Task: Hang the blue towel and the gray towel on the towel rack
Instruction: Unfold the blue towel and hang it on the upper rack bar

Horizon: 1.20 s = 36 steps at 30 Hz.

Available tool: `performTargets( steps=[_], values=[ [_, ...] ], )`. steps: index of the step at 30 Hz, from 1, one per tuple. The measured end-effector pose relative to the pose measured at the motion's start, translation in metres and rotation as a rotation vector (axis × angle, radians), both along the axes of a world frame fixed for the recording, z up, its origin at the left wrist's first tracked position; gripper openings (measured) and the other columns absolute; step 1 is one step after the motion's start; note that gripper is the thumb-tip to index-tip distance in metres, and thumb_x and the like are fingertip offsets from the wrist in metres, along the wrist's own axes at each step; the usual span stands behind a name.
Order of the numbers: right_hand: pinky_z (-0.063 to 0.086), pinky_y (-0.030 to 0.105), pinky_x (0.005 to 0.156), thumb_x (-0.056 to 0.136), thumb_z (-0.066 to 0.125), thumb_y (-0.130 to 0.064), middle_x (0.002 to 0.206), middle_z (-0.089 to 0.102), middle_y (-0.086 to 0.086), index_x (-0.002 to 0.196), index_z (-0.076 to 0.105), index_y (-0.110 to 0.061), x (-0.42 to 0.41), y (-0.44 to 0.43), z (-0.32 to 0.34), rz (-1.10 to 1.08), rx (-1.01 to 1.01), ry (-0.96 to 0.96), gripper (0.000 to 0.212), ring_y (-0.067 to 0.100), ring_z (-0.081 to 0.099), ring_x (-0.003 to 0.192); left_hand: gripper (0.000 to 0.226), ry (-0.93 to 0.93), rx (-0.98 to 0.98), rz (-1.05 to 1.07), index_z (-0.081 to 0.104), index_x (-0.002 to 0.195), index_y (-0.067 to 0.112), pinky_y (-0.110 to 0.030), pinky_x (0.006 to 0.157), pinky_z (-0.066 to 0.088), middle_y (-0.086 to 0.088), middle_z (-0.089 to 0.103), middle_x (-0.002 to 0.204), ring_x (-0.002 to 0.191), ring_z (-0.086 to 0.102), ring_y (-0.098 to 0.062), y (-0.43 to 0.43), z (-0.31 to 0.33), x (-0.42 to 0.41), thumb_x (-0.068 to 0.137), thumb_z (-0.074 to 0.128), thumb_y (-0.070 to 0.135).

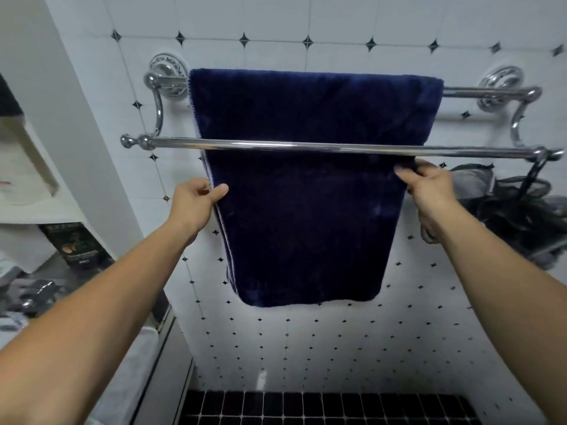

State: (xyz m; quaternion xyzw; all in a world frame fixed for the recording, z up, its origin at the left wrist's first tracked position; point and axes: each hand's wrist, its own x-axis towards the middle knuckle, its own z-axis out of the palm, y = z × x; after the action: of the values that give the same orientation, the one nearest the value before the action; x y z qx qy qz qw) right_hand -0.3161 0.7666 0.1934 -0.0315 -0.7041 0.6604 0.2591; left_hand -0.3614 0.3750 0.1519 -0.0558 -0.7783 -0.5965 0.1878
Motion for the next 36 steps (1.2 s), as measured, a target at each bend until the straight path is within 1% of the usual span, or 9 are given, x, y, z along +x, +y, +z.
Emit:
performTargets(
  steps=[3,7,12,17,23,26,30,32,36],
  values=[
    [0.055,0.026,0.085,0.084,0.071,-0.01,0.103,0.076,0.007,0.102,0.073,-0.01,0.0,0.007,0.004,0.086,0.005,-0.036,0.018,0.018,0.072,0.094,0.018,0.035,0.057,0.014,0.062,0.083,0.008,-0.012,0.072,0.047,0.01,0.051,0.103,0.084,0.058,0.004,0.003,0.014,-0.004,0.085,0.075,0.02],
    [0.055,0.024,0.081,0.086,0.07,-0.011,0.088,0.078,-0.004,0.092,0.075,-0.011,0.002,0.007,-0.001,0.13,0.073,-0.063,0.008,0.015,0.073,0.086,0.037,0.035,0.054,-0.116,0.066,0.054,0.022,-0.004,0.048,0.04,0.022,0.058,0.05,0.043,0.053,0.008,0.009,0.027,-0.006,0.09,0.069,0.014],
    [0.054,0.016,0.064,0.088,0.068,-0.012,0.073,0.077,-0.009,0.087,0.073,-0.01,0.006,0.013,0.008,0.073,0.042,-0.043,0.005,0.005,0.072,0.068,0.053,0.029,0.077,-0.13,0.057,0.043,0.027,-0.007,0.043,0.036,0.021,0.045,0.037,0.035,0.042,0.003,0.009,0.017,-0.001,0.095,0.063,0.016],
    [0.055,0.015,0.067,0.09,0.066,-0.011,0.074,0.077,-0.01,0.09,0.072,-0.008,0.011,0.009,0.001,0.105,0.067,-0.069,0.007,0.004,0.071,0.069,0.059,0.022,0.135,-0.17,0.061,0.042,0.036,-0.004,0.042,0.035,0.023,0.047,0.039,0.035,0.044,0.007,0.005,0.022,0.008,0.098,0.058,0.019],
    [0.055,0.019,0.061,0.086,0.072,-0.017,0.082,0.078,0.002,0.083,0.076,-0.008,0.013,0.014,-0.013,0.076,0.062,-0.083,0.011,0.013,0.073,0.073,0.05,0.002,0.146,-0.151,0.067,0.048,0.028,-0.006,0.048,0.04,0.021,0.057,0.046,0.043,0.052,0.007,-0.003,0.032,0.003,0.097,0.059,0.017],
    [0.056,0.022,0.056,0.084,0.074,-0.02,0.078,0.078,0.006,0.073,0.078,-0.013,0.012,0.015,-0.005,0.033,0.048,-0.11,0.014,0.016,0.073,0.067,0.042,-0.013,0.128,-0.136,0.061,0.054,0.02,-0.016,0.056,0.039,0.009,0.053,0.056,0.054,0.047,-0.004,-0.002,0.028,0.006,0.096,0.061,0.021],
    [0.058,0.04,0.079,0.083,0.076,-0.021,0.085,0.078,0.011,0.079,0.077,-0.007,0.01,0.017,0.001,0.006,0.025,-0.133,0.015,0.03,0.075,0.081,0.056,-0.014,0.117,-0.114,0.057,0.041,0.03,-0.006,0.044,0.033,0.02,0.044,0.041,0.039,0.039,0.005,0.003,0.03,0.012,0.096,0.061,0.02],
    [0.057,0.039,0.082,0.083,0.075,-0.021,0.088,0.078,0.01,0.082,0.077,-0.008,0.011,0.015,-0.001,0.028,0.033,-0.137,0.013,0.028,0.074,0.084,0.057,-0.013,0.117,-0.112,0.058,0.04,0.032,-0.004,0.043,0.033,0.022,0.045,0.039,0.037,0.041,0.007,0.002,0.032,0.015,0.096,0.062,0.019],
    [0.055,0.032,0.08,0.084,0.074,-0.016,0.095,0.077,0.009,0.093,0.074,-0.01,0.02,0.005,-0.006,0.043,0.013,-0.137,0.011,0.024,0.072,0.087,0.023,-0.037,0.143,-0.111,0.07,0.072,0.016,-0.013,0.062,0.046,0.01,0.066,0.067,0.062,0.059,-0.001,-0.007,0.036,0.019,0.091,0.068,0.028]
  ],
)
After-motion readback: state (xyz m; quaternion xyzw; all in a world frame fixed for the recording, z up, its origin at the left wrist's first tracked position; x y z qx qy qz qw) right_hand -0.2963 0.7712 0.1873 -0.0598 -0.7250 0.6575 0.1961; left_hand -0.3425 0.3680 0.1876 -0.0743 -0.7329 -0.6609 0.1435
